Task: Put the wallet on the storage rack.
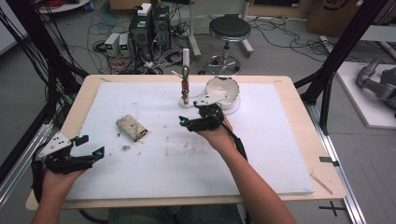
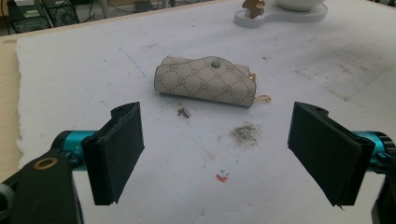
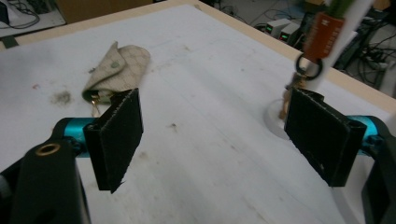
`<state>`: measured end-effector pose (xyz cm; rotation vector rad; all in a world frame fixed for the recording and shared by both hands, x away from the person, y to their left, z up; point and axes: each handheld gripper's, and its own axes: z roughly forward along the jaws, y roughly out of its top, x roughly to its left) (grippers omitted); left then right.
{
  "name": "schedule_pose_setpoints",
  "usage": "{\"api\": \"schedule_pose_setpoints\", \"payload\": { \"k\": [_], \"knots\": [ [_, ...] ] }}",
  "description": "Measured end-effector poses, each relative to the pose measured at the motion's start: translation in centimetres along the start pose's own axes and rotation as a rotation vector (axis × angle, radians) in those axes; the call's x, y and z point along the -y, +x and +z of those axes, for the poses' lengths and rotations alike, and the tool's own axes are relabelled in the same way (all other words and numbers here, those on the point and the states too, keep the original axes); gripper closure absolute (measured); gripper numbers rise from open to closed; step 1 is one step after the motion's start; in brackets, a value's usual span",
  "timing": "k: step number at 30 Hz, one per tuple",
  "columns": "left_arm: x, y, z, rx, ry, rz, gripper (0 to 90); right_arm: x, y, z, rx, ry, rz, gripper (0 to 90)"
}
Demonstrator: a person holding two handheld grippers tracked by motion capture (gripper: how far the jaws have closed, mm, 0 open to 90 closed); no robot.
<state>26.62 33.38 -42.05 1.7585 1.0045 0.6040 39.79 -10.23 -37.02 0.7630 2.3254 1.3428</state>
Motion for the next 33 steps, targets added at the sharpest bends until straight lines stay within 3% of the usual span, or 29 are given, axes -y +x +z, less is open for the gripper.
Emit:
{"api": "schedule_pose_setpoints", "payload": {
  "k": [6, 20, 33],
  "knots": [
    [0.1, 0.0, -0.3, 0.000, 0.000, 0.002, 18.3, -1.4, 1.2, 2.6, -0.026, 0.022, -0.028, 20.1],
    [0.7, 0.1, -1.2, -0.018, 0.009, 0.003, 18.3, -3.1, 4.1, 8.6, -0.082, 0.060, -0.023, 20.1],
    [0.8, 0.4, -1.7, -0.028, 0.002, -0.003, 18.3, -3.3, 6.5, 13.0, -0.101, 0.117, -0.042, 20.0]
  ]
}}
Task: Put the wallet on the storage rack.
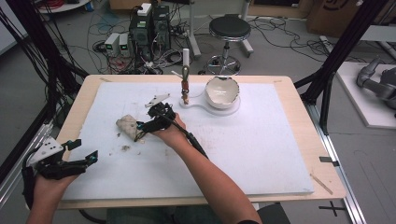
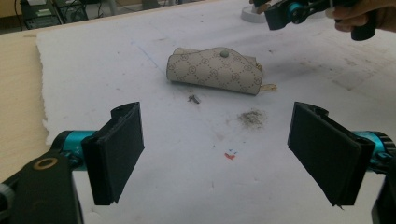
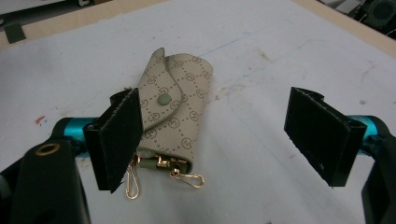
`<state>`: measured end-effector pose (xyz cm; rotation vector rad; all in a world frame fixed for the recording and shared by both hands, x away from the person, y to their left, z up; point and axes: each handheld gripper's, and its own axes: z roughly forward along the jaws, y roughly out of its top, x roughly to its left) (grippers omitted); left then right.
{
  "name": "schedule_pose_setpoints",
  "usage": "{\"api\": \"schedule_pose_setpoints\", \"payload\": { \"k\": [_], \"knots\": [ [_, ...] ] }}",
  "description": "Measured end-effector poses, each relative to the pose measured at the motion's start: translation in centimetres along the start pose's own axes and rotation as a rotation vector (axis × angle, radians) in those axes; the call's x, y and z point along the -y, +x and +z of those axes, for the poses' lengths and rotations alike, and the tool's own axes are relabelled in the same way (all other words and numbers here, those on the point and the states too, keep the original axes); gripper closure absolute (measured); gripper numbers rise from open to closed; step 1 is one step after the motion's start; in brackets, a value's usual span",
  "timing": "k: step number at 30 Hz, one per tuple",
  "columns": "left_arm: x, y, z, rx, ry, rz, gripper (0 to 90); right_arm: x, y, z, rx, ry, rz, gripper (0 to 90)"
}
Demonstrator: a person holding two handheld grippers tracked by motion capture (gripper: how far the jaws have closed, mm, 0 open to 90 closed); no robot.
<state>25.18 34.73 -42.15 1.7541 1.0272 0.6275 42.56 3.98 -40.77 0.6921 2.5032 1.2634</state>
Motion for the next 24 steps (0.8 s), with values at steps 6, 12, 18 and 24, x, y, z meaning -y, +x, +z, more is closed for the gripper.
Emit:
{"api": "schedule_pose_setpoints", "payload": {
  "k": [6, 12, 18, 24],
  "knots": [
    [0.0, 0.0, 0.2, 0.003, 0.002, 0.002, 18.3, 0.4, 0.6, 1.9, -0.008, 0.037, 0.007, 19.5],
    [-0.1, 0.0, 0.4, 0.004, 0.008, 0.007, 18.3, 0.5, 1.6, 3.3, -0.011, 0.053, -0.003, 18.8],
    [0.0, 0.1, 0.3, 0.003, 0.004, 0.002, 18.3, 0.7, 2.4, 4.5, -0.028, 0.071, 0.001, 17.8],
    [-0.1, 0.1, 0.3, 0.004, 0.004, 0.004, 18.3, 1.2, 3.3, 5.7, -0.034, 0.128, -0.009, 17.7]
  ]
}}
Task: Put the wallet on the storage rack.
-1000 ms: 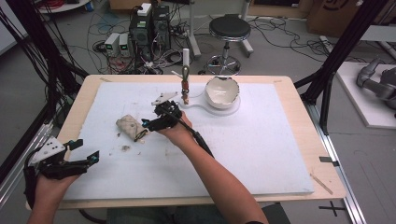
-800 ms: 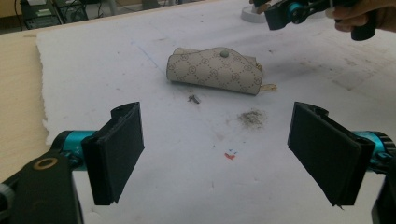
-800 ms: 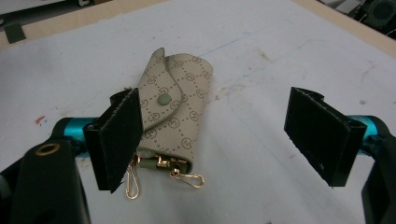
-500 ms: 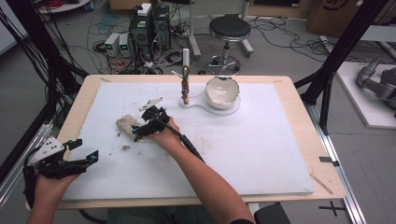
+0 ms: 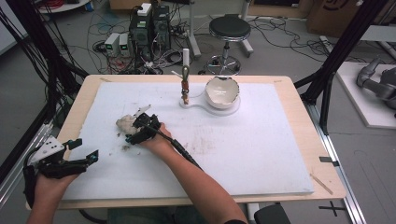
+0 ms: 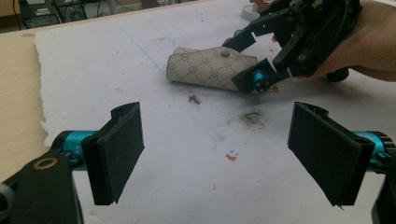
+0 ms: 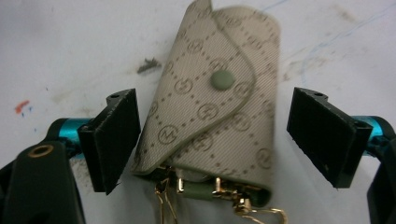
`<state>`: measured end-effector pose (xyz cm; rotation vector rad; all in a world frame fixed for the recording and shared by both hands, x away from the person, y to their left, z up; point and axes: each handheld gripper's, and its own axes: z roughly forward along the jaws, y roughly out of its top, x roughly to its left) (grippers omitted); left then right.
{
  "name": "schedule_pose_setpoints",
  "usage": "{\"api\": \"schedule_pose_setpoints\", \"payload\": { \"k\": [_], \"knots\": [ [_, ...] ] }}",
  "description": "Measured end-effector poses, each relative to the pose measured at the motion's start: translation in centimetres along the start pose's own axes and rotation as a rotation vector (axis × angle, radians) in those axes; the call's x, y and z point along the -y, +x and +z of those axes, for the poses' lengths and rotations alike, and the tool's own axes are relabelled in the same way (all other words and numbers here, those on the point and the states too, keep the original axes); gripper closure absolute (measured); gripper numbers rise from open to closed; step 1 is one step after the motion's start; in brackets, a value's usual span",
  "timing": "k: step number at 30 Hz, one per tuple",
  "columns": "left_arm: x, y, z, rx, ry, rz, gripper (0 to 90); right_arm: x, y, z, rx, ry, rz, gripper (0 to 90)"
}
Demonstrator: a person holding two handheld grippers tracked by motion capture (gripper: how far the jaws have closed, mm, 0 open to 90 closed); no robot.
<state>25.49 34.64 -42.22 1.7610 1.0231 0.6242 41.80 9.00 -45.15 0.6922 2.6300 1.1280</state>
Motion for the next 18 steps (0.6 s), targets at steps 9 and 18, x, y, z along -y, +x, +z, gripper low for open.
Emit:
{"api": "schedule_pose_setpoints", "payload": {
  "k": [9, 18],
  "knots": [
    [0.02, 0.01, -0.06, -0.001, -0.001, 0.001, 18.3, -0.07, 0.50, 0.28, 0.019, 0.047, -0.033, 24.5],
    [0.05, 0.08, -0.21, -0.004, -0.003, -0.002, 18.3, 0.03, -0.19, -0.17, -0.006, 0.038, 0.011, 37.4]
  ]
}}
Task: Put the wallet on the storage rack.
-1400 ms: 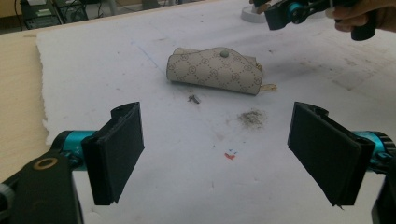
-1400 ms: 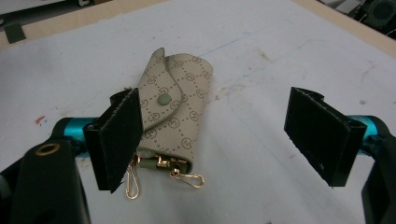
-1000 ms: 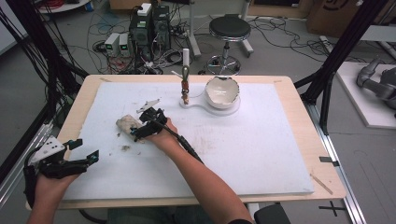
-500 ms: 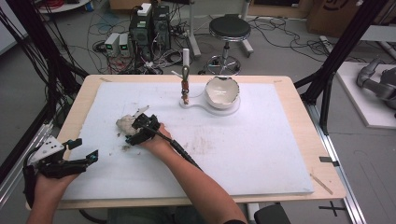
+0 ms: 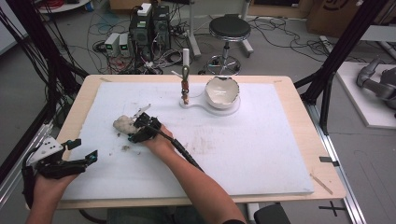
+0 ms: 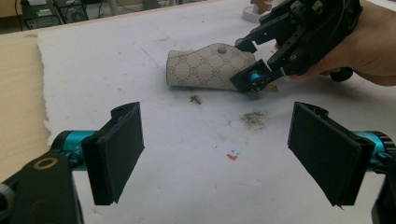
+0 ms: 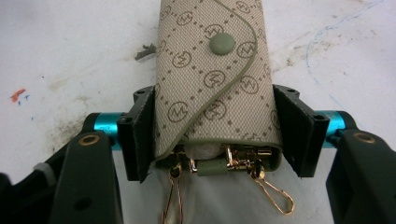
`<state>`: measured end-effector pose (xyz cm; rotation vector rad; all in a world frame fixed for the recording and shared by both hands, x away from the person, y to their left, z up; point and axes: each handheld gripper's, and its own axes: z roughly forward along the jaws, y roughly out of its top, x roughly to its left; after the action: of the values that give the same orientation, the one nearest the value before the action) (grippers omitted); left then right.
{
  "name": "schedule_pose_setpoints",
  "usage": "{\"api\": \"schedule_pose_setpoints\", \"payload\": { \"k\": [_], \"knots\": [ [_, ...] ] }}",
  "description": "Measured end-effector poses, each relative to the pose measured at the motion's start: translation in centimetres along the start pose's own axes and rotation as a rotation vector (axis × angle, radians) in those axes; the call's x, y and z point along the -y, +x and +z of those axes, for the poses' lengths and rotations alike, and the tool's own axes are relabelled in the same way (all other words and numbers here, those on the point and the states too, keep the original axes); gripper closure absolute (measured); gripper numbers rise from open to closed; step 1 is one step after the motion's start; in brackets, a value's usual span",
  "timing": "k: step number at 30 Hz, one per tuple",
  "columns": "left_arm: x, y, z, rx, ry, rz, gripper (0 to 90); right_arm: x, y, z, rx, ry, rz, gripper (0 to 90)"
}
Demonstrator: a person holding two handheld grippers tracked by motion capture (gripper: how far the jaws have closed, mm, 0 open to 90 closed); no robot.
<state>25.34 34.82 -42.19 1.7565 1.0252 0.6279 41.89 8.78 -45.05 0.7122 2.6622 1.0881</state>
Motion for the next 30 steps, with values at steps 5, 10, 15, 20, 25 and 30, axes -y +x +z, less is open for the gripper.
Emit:
{"api": "schedule_pose_setpoints", "payload": {
  "k": [5, 10, 15, 20, 25, 30],
  "knots": [
    [0.0, 0.1, 0.0, 0.001, -0.001, -0.004, 18.3, 0.0, -0.5, -0.9, 0.006, -0.022, -0.026, 38.0],
    [-0.1, 0.0, 0.4, 0.009, 0.001, -0.001, 18.3, 0.0, -1.3, -3.6, 0.017, -0.052, -0.022, 38.0],
    [-0.6, -0.3, 1.3, 0.024, 0.002, 0.009, 18.3, 0.3, -2.1, -6.7, 0.042, -0.081, -0.014, 38.0],
    [-1.1, -0.6, 2.4, 0.045, 0.005, 0.020, 18.3, 1.3, -2.9, -10.2, 0.068, -0.117, -0.016, 38.0],
    [-1.5, -0.9, 3.7, 0.070, 0.009, 0.028, 18.3, 2.6, -3.6, -12.9, 0.090, -0.141, -0.005, 38.0],
    [-2.0, -1.3, 4.9, 0.095, 0.015, 0.040, 18.3, 4.3, -4.7, -15.8, 0.126, -0.163, 0.020, 37.9]
  ]
}}
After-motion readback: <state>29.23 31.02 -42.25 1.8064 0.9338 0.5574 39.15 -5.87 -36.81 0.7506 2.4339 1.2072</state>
